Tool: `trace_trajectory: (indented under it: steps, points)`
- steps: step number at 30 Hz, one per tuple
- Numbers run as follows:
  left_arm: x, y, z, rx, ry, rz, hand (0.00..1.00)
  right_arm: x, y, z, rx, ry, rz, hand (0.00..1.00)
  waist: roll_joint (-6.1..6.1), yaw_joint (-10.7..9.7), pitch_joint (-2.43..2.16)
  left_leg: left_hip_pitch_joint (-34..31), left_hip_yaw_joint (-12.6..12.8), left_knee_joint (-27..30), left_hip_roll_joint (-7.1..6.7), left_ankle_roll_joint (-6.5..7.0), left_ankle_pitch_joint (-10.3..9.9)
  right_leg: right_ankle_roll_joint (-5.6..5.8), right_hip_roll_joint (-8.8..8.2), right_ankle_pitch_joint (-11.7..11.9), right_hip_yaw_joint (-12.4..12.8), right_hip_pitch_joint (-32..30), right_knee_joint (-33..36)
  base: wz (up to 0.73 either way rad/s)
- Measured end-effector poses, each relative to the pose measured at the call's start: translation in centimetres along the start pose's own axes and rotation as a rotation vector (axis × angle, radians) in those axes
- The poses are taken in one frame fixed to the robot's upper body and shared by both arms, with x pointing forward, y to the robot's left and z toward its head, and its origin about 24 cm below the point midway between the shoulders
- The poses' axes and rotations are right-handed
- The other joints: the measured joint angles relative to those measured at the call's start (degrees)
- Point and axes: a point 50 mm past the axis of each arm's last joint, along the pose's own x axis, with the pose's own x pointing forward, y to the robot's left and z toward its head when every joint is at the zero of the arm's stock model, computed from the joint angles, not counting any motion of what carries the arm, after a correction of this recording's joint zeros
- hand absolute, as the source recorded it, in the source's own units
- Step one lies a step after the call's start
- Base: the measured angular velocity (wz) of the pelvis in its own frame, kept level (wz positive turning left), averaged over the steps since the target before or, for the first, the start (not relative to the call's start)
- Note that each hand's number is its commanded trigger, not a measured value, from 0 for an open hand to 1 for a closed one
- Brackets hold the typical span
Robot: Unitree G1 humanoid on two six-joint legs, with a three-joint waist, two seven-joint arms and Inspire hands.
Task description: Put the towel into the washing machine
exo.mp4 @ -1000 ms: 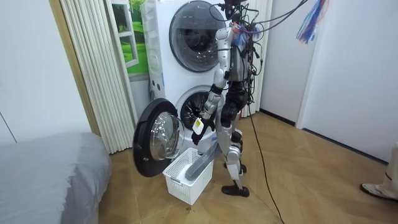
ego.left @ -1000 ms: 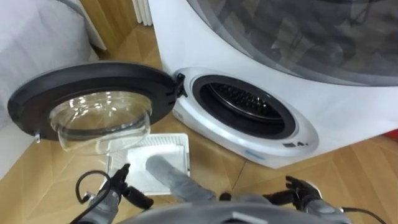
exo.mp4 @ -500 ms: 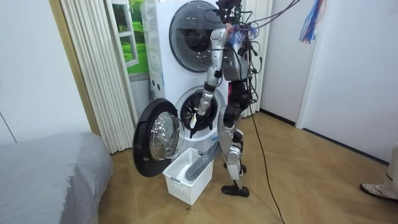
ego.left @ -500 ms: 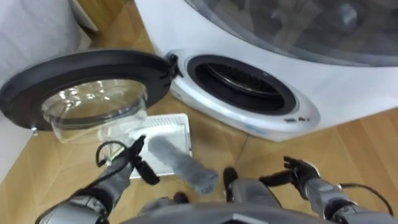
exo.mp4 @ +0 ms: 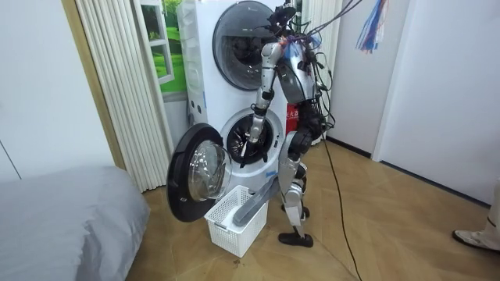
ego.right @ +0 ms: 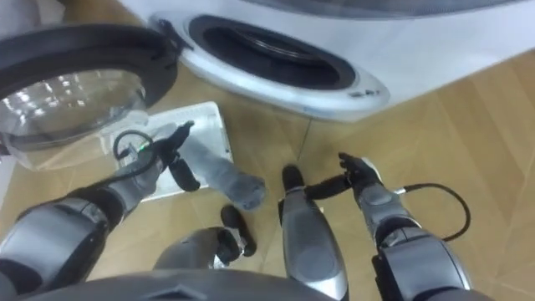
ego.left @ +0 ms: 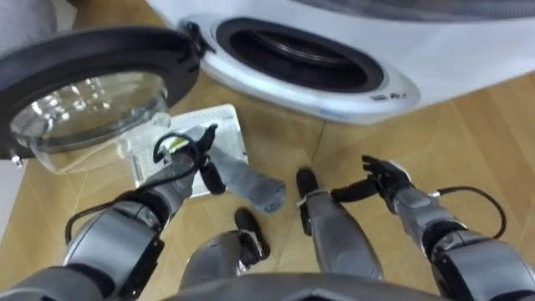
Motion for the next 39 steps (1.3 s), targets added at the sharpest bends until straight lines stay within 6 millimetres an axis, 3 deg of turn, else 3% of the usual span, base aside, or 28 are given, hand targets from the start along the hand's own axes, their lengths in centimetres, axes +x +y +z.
trace_trajectory:
  steps: [3, 9, 11, 14, 18, 31, 39]
  points:
    - [0.2, 0.4, 0.9, 0.05, -0.03, 0.004, 0.0, 0.1, 0.2, 1.4, -0.019, -0.049, 0.006, 0.0, 0.75, -0.6, 0.56, -3.4, 1.0, 1.7, 0.24, 0.13, -0.1, -0.12, 0.04, 0.2, 0.6, -3.8, 1.3, -0.07]
    - [0.5, 1.3, 1.8, 0.078, -0.052, 0.024, 0.0, 0.3, 0.5, 4.0, -0.034, -0.131, 0.011, 0.0, 0.83, -1.1, 1.03, -10.4, 1.0, 7.1, 0.52, 0.6, -0.7, -0.49, -0.41, 0.0, 0.5, -11.2, 5.9, -0.08]
    - [0.6, 2.0, 2.3, 0.124, -0.068, 0.037, 0.0, 0.4, 0.7, 4.8, -0.035, -0.154, 0.018, 0.0, 0.85, -1.3, 1.65, -12.9, 1.1, 9.8, 1.47, 0.55, -1.8, -0.81, -0.21, -0.1, 0.3, -13.4, 7.3, 0.0]
    - [0.8, 2.8, 3.4, 0.202, -0.097, 0.055, 0.0, 0.4, 0.6, 6.2, -0.019, -0.188, 0.015, 0.0, 0.83, -1.8, 1.91, -17.4, 1.0, 13.6, 2.52, 0.85, -3.2, -1.01, -0.08, -0.3, -0.2, -17.5, 10.0, 0.04]
    - [0.9, 3.3, 4.2, 0.249, -0.118, 0.067, 0.0, 0.4, 0.7, 7.7, -0.017, -0.236, 0.021, 0.0, 0.82, -2.9, 1.99, -22.5, 1.0, 18.5, 4.08, 1.13, -5.1, -1.3, 0.41, -0.4, -0.6, -22.0, 13.3, 0.01]
    - [1.0, 4.2, 5.4, 0.374, -0.158, 0.1, 0.0, 0.1, 0.6, 10.5, 0.068, -0.333, 0.019, 0.0, 0.78, -4.2, 1.99, -31.5, 1.1, 24.4, 4.97, 1.39, -6.3, -2.09, 0.03, -0.9, -1.2, -31.6, 19.1, 0.01]
    - [1.1, 4.9, 6.3, 0.46, -0.184, 0.112, 0.0, 0.1, 1.1, 11.9, 0.111, -0.365, 0.04, 0.0, 0.15, -4.6, 2.31, -36.0, 0.6, 27.9, 6.17, 1.06, -7.5, -2.51, 0.9, -1.3, -1.4, -35.7, 21.5, -0.02]
